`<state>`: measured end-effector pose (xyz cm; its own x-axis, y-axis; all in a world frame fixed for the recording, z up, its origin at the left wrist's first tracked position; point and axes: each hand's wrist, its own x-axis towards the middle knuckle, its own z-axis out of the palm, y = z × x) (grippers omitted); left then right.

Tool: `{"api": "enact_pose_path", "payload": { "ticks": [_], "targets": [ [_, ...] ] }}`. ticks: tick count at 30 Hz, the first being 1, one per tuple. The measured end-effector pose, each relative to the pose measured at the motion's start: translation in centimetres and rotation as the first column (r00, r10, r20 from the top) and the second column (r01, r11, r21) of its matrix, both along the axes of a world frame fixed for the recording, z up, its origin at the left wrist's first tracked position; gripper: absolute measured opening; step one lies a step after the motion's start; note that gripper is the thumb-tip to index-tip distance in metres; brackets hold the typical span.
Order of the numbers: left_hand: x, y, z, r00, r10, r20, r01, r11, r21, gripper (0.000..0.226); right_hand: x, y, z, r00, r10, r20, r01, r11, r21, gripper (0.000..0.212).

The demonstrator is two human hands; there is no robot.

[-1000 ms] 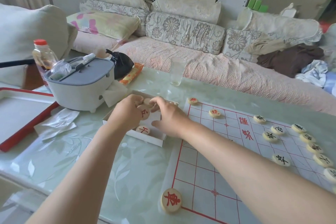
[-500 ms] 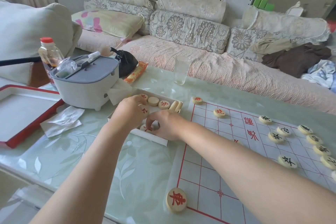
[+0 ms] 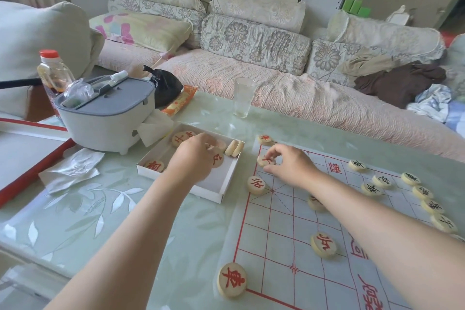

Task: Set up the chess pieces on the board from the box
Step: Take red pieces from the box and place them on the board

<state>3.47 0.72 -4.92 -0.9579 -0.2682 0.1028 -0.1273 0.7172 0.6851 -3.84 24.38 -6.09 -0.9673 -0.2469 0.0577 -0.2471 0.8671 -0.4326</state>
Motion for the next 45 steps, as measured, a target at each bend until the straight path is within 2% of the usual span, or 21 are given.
{"api": "enact_pose_path", "payload": {
  "ticks": [9, 11, 13, 15, 17, 20, 23, 26, 27, 28, 29, 30, 31, 34, 36, 45],
  "targets": [
    [-0.4, 3.8, 0.3, 0.997, -0.039, -0.067, 0.049, 0.986, 0.158, 0.023, 0.3, -0.9, -1.2, 0.992, 0.057, 0.11, -0.051, 0.997, -0.056, 0.017],
    [-0.5, 4.1, 0.2, 0.997, -0.047, -0.062, 0.059, 0.979, 0.197, 0.021, 0.2, -0.8, -0.9, 0.995, 0.055, 0.088, -0.05, 0.997, -0.06, 0.023],
    [-0.8, 4.4, 0.0, 0.997, -0.05, -0.055, 0.063, 0.962, 0.266, 0.017, 0.5, -0.7, -0.6, 0.998, 0.057, 0.038, -0.053, 0.994, -0.093, 0.019],
    [-1.1, 4.9, -0.3, 0.998, -0.048, -0.048, 0.061, 0.934, 0.351, 0.012, 0.8, -0.7, -0.2, 0.998, 0.059, 0.011, -0.056, 0.981, -0.186, 0.014],
    [-1.5, 5.7, -0.4, 0.998, -0.043, -0.036, 0.055, 0.872, 0.486, 0.015, 1.3, -0.7, 0.1, 0.994, 0.106, 0.038, -0.086, 0.933, -0.349, 0.011],
    [-1.9, 7.0, -0.5, 0.999, -0.034, -0.018, 0.038, 0.785, 0.618, 0.019, 2.2, -0.5, 0.5, 0.985, 0.162, 0.06, -0.111, 0.863, -0.493, 0.022],
    [-2.3, 8.5, -0.8, 0.999, -0.034, -0.011, 0.035, 0.846, 0.531, 0.018, 2.7, 0.2, 0.3, 0.991, 0.132, 0.016, -0.108, 0.87, -0.482, 0.041],
    [-2.7, 9.6, -1.2, 0.996, -0.09, -0.015, 0.086, 0.872, 0.483, 0.013, 2.8, 1.6, -0.2, 0.995, 0.102, -0.009, -0.095, 0.884, -0.459, 0.043],
    [-2.8, 9.7, -1.5, 0.991, -0.129, -0.023, 0.128, 0.917, 0.377, 0.012, 2.6, 2.2, -0.4, 0.997, 0.074, -0.031, -0.081, 0.9, -0.429, 0.041],
    [-2.8, 9.7, -1.8, 0.984, -0.177, -0.031, 0.18, 0.966, 0.185, 0.013, 2.4, 2.9, -0.6, 0.998, 0.034, -0.054, -0.053, 0.918, -0.392, 0.039],
    [-2.8, 9.6, -2.0, 0.972, -0.234, -0.034, 0.233, 0.972, -0.025, 0.017, 2.2, 3.7, -0.6, 0.997, -0.016, -0.07, -0.009, 0.936, -0.353, 0.037],
    [-2.8, 9.4, -2.1, 0.955, -0.294, -0.039, 0.282, 0.94, -0.192, 0.021, 1.8, 4.6, -0.7, 0.995, -0.074, -0.074, 0.047, 0.948, -0.315, 0.035],
    [-2.7, 9.3, -2.2, 0.939, -0.343, -0.016, 0.325, 0.903, -0.28, 0.023, 1.3, 5.7, -0.6, 0.989, -0.13, -0.069, 0.105, 0.954, -0.281, 0.032],
    [-2.5, 9.0, -2.0, 0.908, -0.396, 0.138, 0.42, 0.854, -0.307, 0.03, -0.1, 8.8, -0.7, 0.97, -0.239, -0.039, 0.228, 0.956, -0.186, 0.028],
    [-2.5, 8.9, -1.9, 0.893, -0.408, 0.188, 0.449, 0.824, -0.345, 0.032, -0.5, 10.1, -0.8, 0.96, -0.278, -0.019, 0.275, 0.956, -0.1, 0.027],
    [-2.8, 8.9, -2.2, 0.896, -0.413, 0.161, 0.443, 0.826, -0.348, 0.031, -1.0, 9.7, -1.6, 0.969, -0.244, -0.042, 0.247, 0.965, 0.084, 0.022]
  ]
}}
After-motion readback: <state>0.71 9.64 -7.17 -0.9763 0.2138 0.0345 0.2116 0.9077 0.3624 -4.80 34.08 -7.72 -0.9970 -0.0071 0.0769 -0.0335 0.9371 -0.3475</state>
